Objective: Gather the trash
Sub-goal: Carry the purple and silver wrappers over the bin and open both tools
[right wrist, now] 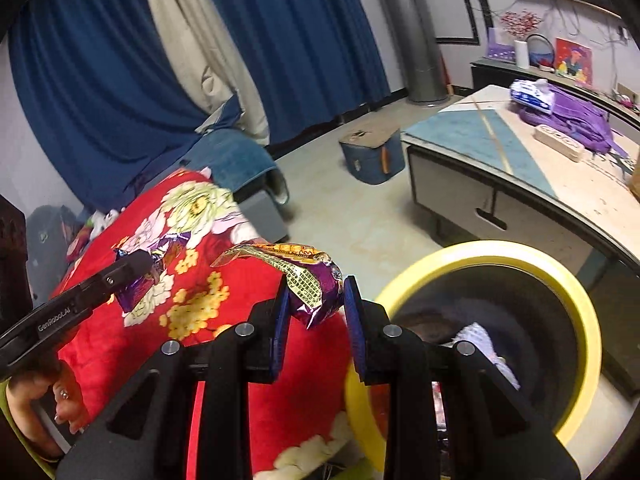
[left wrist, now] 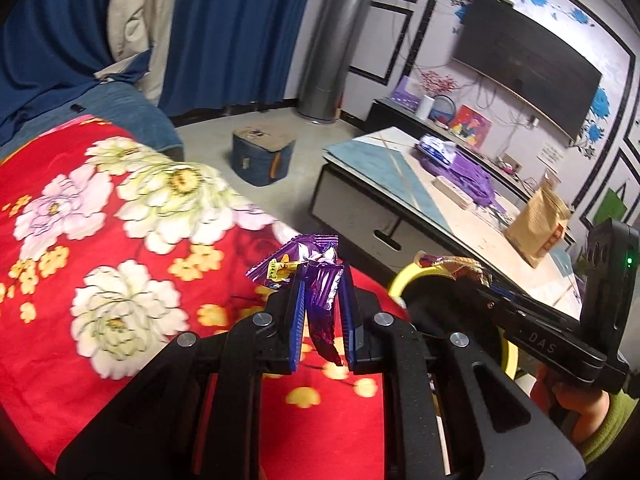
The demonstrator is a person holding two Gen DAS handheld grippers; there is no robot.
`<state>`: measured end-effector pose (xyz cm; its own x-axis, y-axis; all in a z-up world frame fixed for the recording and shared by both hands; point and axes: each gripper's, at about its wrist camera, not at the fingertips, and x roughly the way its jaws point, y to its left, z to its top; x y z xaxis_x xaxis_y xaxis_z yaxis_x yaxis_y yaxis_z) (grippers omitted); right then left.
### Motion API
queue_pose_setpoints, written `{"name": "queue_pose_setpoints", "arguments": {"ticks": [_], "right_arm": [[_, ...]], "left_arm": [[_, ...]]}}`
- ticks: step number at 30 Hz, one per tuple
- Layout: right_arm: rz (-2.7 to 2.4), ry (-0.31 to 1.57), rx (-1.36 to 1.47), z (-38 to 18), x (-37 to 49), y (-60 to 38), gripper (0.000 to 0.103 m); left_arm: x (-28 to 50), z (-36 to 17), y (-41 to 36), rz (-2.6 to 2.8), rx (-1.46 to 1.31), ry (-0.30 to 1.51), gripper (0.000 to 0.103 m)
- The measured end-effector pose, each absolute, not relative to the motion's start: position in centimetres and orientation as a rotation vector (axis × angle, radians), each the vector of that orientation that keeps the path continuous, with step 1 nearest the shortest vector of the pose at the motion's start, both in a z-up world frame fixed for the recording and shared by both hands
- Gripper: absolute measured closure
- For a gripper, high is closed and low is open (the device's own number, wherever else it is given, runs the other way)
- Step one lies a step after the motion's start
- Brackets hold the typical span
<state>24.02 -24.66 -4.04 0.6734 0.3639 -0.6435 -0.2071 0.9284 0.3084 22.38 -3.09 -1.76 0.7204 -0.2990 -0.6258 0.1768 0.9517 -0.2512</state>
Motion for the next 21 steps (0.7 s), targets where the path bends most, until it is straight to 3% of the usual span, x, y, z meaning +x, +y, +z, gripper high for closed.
{"name": "queue_pose_setpoints", "arguments": {"ticks": [21], "right_arm": [[0.152, 0.700, 0.310, -4.2, 21.0, -34.9, 0.078]], "left_arm": [[20.8, -2.0, -13.1, -0.457, -0.085, 0.683, 0.093]]}}
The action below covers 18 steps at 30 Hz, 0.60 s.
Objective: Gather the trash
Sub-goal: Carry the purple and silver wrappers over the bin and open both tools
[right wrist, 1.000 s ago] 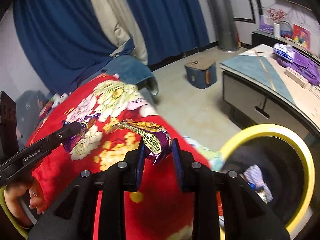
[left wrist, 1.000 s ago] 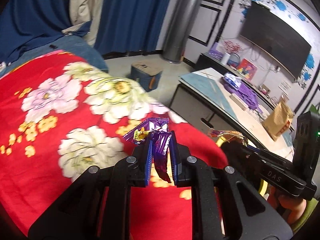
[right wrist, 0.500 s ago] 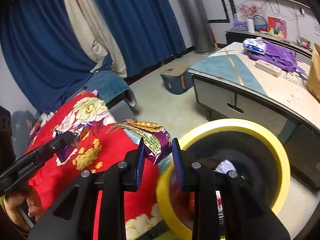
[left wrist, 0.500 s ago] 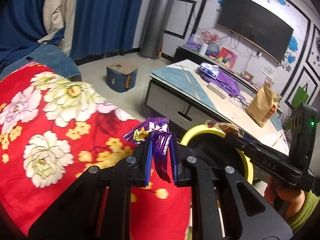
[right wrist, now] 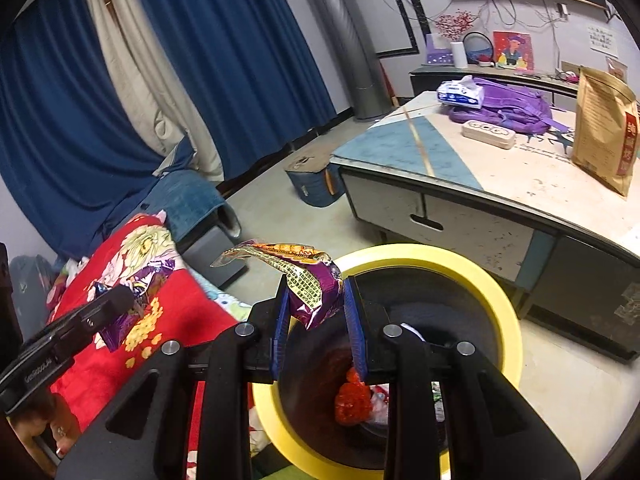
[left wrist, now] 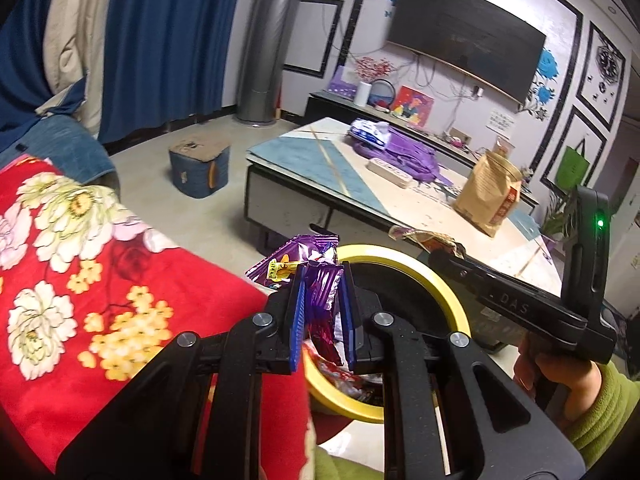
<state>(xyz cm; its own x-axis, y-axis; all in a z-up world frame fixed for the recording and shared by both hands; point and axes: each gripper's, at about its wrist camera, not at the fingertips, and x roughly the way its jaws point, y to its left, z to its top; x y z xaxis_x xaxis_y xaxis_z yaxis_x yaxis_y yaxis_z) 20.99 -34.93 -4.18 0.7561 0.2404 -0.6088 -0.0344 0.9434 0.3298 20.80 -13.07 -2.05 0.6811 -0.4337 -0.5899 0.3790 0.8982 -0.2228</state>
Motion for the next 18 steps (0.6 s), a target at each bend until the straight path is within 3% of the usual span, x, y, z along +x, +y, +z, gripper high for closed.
{"name": "queue_pose_setpoints", "arguments": {"ticks": [18], "right_arm": [[0.063, 0.710, 0.339, -6.2, 19.5, -40.1, 0.077]], "left_arm": [[21.0, -4.4, -19.7, -0.573, -0.002, 0.700, 0.093]]}}
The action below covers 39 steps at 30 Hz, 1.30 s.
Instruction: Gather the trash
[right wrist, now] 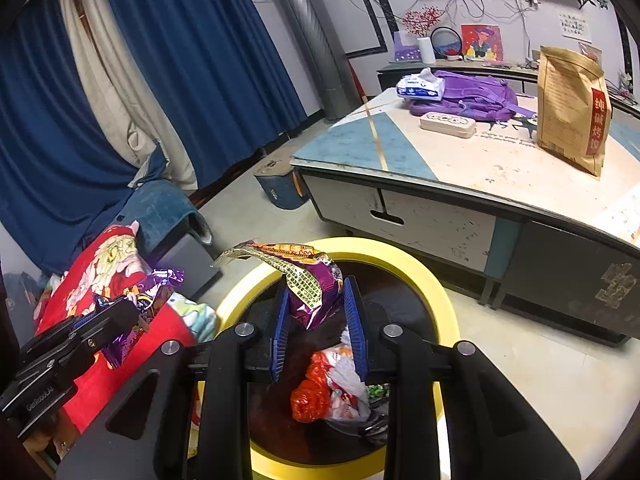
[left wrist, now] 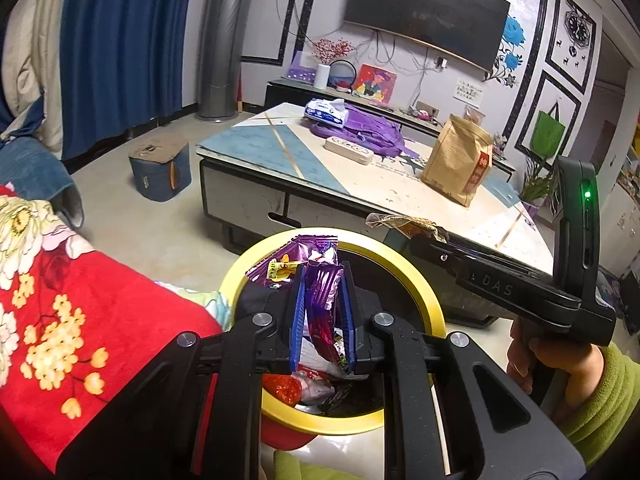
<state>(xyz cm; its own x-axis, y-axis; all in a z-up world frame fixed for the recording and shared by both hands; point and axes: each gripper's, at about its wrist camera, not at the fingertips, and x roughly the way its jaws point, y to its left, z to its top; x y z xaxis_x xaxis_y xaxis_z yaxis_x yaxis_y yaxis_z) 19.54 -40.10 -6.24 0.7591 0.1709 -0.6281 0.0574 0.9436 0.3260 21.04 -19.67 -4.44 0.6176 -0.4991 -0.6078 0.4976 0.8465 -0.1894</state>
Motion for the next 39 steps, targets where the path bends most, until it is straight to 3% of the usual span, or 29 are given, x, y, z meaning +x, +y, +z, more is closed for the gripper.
{"name": "queue_pose_setpoints", "arguments": {"ticks": [13, 15, 17, 23, 26, 28, 31, 33, 35, 39], "right_arm": [[0.050, 0.762, 0.365, -8.4, 19.7, -41.6, 0.072], [0.048, 0.766, 0.370, -8.5, 19.6, -41.8, 0.070], [0.044, 0.765, 0.377, -8.6, 19.6, -42.0, 0.067], [0.032, 0.748, 0.374, -8.2, 19.0, -42.4, 0.052], [0.025, 0.736, 0.378, -7.9, 18.6, -42.7, 0.043], [0.025, 0.726, 0.373, -7.6, 18.2, -42.6, 0.037], [0.030, 0.714, 0.360, -7.0, 17.6, -42.1, 0.029], [0.032, 0.703, 0.355, -6.6, 17.1, -41.9, 0.020], [0.037, 0.688, 0.345, -6.0, 16.4, -41.3, 0.020], [0.051, 0.662, 0.325, -4.9, 15.0, -40.0, 0.009]], "left_arm": [[22.4, -6.2, -21.3, -0.596, 0.017, 0.739, 0.091], [22.6, -6.2, -21.4, -0.600, 0.019, 0.743, 0.080], [22.7, -6.3, -21.4, -0.598, 0.019, 0.743, 0.075], [22.5, -6.1, -21.3, -0.582, 0.020, 0.728, 0.050], [22.4, -5.8, -20.8, -0.549, 0.015, 0.714, 0.031], [22.1, -5.5, -20.4, -0.535, 0.005, 0.704, 0.029], [21.6, -4.8, -19.6, -0.504, -0.012, 0.684, 0.014], [21.2, -4.3, -19.0, -0.490, -0.021, 0.670, 0.011], [20.8, -3.7, -18.6, -0.475, -0.024, 0.658, 0.011], [19.6, -2.9, -17.2, -0.447, -0.037, 0.636, 0.011]]}}
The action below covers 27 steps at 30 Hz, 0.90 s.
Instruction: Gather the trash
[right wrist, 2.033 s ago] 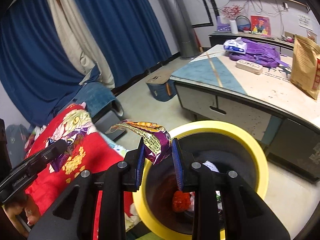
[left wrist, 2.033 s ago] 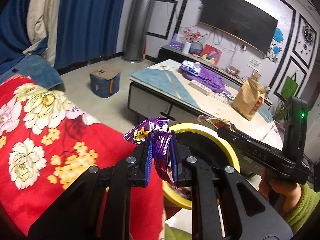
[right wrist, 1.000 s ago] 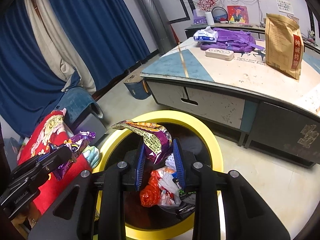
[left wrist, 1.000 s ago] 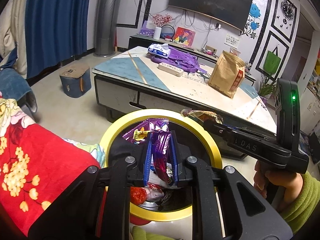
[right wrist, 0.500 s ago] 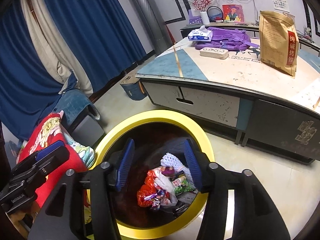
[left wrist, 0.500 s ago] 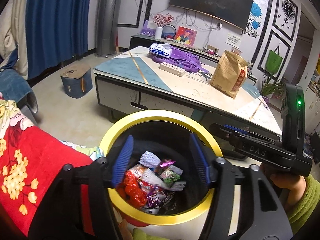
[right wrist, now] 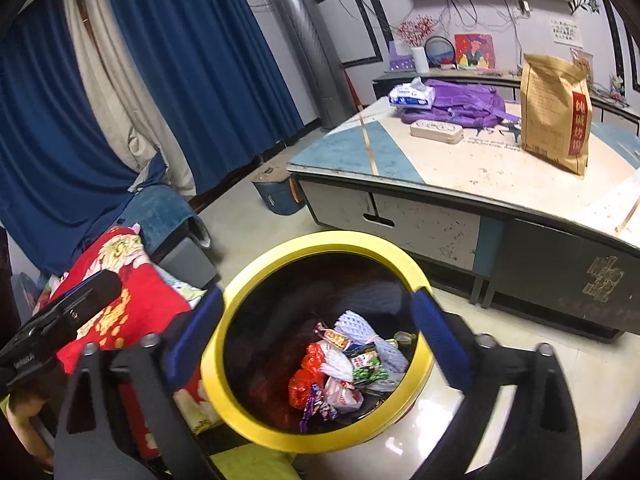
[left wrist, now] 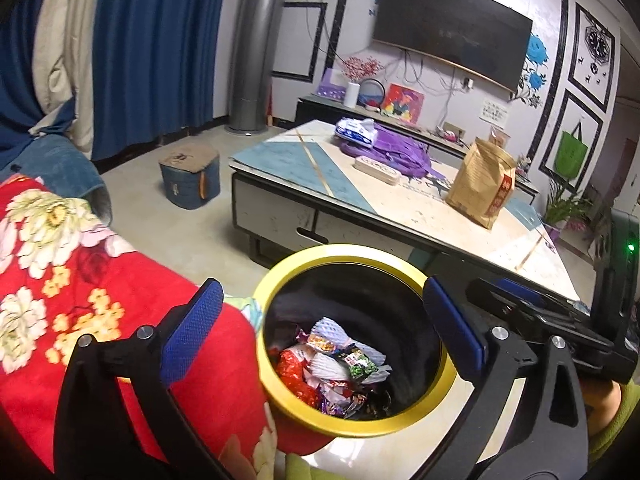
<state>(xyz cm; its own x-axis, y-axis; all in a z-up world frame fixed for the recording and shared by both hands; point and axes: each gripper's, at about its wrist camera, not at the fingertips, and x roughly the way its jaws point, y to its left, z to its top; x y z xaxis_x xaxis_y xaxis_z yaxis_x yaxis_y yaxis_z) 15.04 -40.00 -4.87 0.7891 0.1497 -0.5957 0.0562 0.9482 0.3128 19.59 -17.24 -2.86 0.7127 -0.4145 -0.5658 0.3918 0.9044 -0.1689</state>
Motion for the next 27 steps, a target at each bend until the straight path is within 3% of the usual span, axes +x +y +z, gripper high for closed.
{"name": "queue_pose_setpoints", "arguments": {"ticks": [27], "right_arm": [[0.147, 0.389, 0.110, -0.8, 4.7, -26.7, 0.006]], "left_arm": [[7.9, -1.1, -5.8, -0.233, -0.008, 0.511, 0.011]]}}
